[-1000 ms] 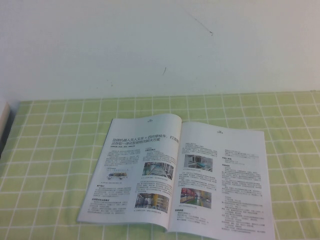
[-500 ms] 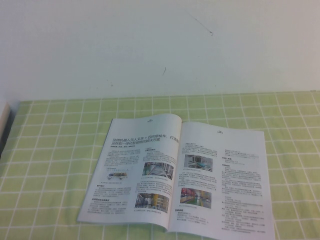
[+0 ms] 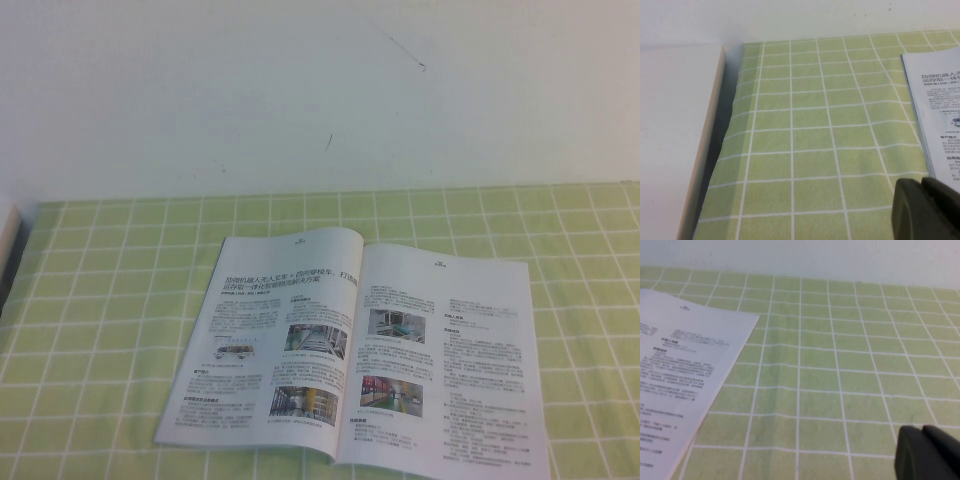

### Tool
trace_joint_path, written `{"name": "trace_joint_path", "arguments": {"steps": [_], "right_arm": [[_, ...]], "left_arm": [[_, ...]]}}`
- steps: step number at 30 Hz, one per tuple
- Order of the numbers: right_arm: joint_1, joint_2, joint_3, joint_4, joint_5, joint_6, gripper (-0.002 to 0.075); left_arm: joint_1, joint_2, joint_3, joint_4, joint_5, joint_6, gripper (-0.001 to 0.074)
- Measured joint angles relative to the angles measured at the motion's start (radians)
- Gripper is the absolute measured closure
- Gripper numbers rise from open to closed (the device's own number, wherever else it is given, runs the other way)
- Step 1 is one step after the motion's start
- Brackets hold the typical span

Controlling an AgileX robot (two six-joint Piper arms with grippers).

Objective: Close book
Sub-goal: 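Close the open booklet and leave it lying on the table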

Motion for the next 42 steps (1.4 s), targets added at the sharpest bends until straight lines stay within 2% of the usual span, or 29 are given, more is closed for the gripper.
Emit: {"name": "trace_joint_path", "arguments": {"steps": [3, 6, 12, 16, 20, 24, 27, 30, 36, 42], "right_arm": [[0.0, 0.0, 0.004, -0.001, -0.044, 0.0, 0.0729], [0.0, 0.0, 0.007, -0.002, -0.161, 0.0, 0.0729], [0.0, 0.0, 0.007, -0.006, -0.557, 0.0, 0.0729], [0.0, 0.0, 0.007, 0.002, -0.754, 0.0, 0.0729], [0.0, 0.0, 0.007, 0.06, -0.871, -0.052, 0.0729], [0.0, 0.0, 0.005, 0.111, -0.873, -0.085, 0.0729], [0.0, 0.0, -0.049, 0.122, -0.76, -0.155, 0.0729], [0.0, 0.005, -0.163, 0.126, -0.596, -0.241, 0.0729], [0.0, 0.183, -0.423, 0.127, -0.297, -0.296, 0.0729], [0.0, 0.527, -0.69, 0.132, -0.028, -0.304, 0.0729]], "left_arm": [[0.0, 0.0, 0.0, -0.017, -0.025, -0.015, 0.0738], [0.0, 0.0, 0.005, -0.031, -0.139, -0.022, 0.0738], [0.0, 0.0, 0.005, -0.04, -0.655, -0.025, 0.0738], [0.0, 0.0, 0.005, -0.041, -0.971, -0.025, 0.0738], [0.0, 0.0, 0.005, -0.039, -1.168, -0.025, 0.0738], [0.0, 0.0, 0.005, -0.037, -1.26, 0.036, 0.0738], [0.0, 0.0, 0.005, -0.04, -1.241, 0.11, 0.0738], [0.0, 0.0, 0.005, -0.043, -1.129, 0.058, 0.0738], [0.0, 0.002, -0.086, -0.043, -0.552, -0.099, 0.0738], [0.0, 0.148, -0.267, -0.028, -0.275, -0.132, 0.0738]]}}
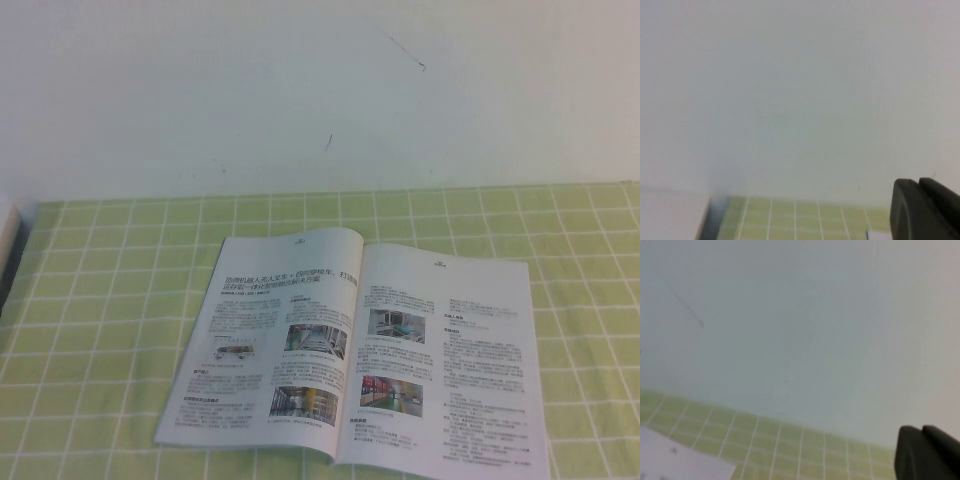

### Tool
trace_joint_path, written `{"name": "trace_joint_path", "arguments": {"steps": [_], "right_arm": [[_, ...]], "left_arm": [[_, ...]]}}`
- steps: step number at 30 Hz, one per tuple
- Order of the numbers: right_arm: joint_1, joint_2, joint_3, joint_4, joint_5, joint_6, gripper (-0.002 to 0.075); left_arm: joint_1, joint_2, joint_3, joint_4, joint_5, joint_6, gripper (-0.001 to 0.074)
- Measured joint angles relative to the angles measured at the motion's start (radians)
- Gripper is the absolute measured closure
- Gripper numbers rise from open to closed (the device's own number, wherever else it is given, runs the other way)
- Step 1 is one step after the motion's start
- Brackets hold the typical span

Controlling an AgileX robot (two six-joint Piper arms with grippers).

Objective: Close book
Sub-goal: 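Close the open booklet and leave it lying on the table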

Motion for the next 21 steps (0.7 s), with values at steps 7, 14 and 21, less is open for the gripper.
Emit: {"name": "trace_joint_path", "arguments": {"steps": [7, 14, 21], "right_arm": [[0.0, 0.402, -0.187, 0.145, 0.175, -0.123, 0.0729], [0.022, 0.751, -0.21, 0.471, 0.19, -0.434, 0.0729], [0.147, 1.021, -0.211, 0.596, 0.17, -0.578, 0.0729]], "left_arm": [[0.0, 0.31, -0.179, -0.047, 0.239, 0.0, 0.0738], [0.0, 0.477, -0.198, -0.173, 0.23, 0.0, 0.0738], [0.0, 0.599, -0.2, -0.231, 0.146, 0.0, 0.0738]]}}
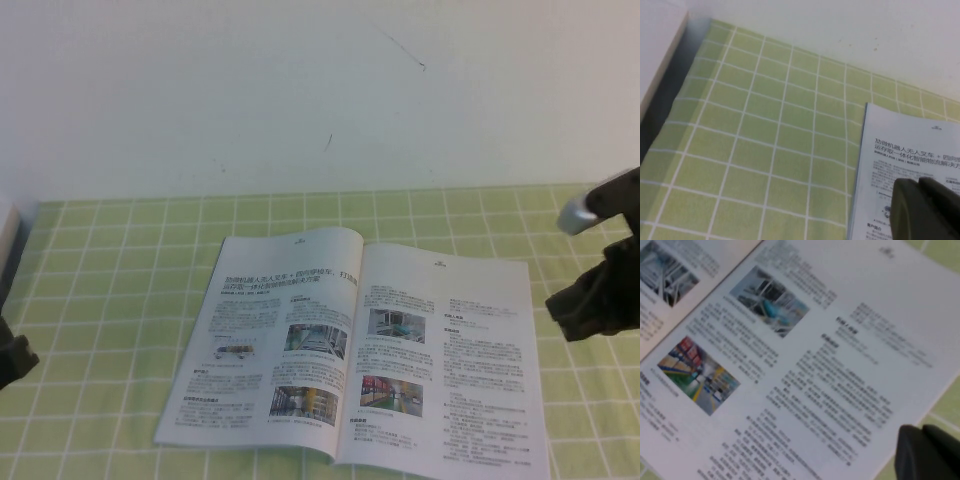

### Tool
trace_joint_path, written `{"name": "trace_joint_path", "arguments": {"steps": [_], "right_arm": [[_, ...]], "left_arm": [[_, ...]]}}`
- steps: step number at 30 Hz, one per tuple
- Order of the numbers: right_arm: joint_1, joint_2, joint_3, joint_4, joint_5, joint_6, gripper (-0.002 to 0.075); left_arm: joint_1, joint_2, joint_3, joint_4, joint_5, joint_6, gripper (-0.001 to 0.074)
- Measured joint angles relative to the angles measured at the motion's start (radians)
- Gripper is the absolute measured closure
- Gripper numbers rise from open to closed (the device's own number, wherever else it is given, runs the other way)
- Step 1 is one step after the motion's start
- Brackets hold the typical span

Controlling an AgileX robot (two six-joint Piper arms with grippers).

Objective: Close book
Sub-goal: 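Close the open booklet and leave it lying on the table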

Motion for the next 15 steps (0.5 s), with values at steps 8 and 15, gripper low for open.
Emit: {"name": "trace_joint_path", "arguments": {"steps": [8, 15], "right_arm": [[0.085, 0.199, -0.009, 0.021, -0.066, -0.021, 0.0729], [0.085, 0.317, -0.01, 0.026, -0.064, -0.021, 0.0729]], "left_arm": [[0.0, 0.179, -0.016, 0.0, -0.017, 0.021, 0.0738], [-0.059, 0.407, -0.248, 0.0, 0.103, 0.211, 0.0738]]}}
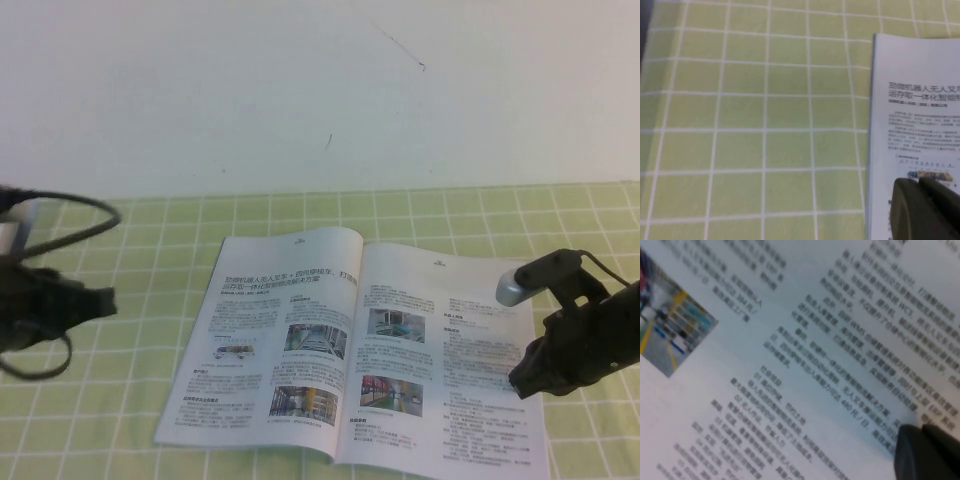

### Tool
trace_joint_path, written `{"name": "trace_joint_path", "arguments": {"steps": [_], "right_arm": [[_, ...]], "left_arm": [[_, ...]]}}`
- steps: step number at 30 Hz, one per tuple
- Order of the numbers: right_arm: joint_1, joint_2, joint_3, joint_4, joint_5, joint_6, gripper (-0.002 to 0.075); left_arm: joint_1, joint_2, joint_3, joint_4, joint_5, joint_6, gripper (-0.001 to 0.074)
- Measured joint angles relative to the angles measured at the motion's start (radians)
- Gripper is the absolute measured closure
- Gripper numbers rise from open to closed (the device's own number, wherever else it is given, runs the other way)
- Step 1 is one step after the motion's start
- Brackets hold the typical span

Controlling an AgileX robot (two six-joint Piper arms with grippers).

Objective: Close book
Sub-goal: 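Close the open booklet and leave it lying on the table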

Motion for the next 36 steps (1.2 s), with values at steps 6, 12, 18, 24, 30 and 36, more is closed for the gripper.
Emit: {"name": "trace_joint_path", "arguments": {"steps": [6, 12, 18, 24, 30, 36], "right_arm": [[0.0, 0.008, -0.008, 0.005, 0.013, 0.0, 0.0729], [0.0, 0.008, -0.008, 0.005, 0.015, 0.0, 0.0729], [0.0, 0.008, -0.008, 0.005, 0.015, 0.0, 0.0729], [0.0, 0.008, -0.008, 0.005, 0.015, 0.002, 0.0729], [0.0, 0.008, -0.008, 0.006, 0.015, 0.002, 0.0729], [0.0, 0.008, -0.008, 0.006, 0.015, 0.002, 0.0729]], "left_arm": [[-0.081, 0.3, -0.242, 0.002, 0.068, 0.084, 0.0738], [-0.099, 0.591, -0.469, 0.044, 0.164, 0.103, 0.0738], [-0.099, 0.795, -0.628, 0.084, 0.238, 0.103, 0.0738], [-0.099, 0.892, -0.684, 0.124, 0.249, 0.094, 0.0738], [-0.11, 0.91, -0.688, 0.132, 0.249, 0.077, 0.0738], [-0.194, 0.912, -0.69, 0.141, 0.244, 0.075, 0.0738]]}}
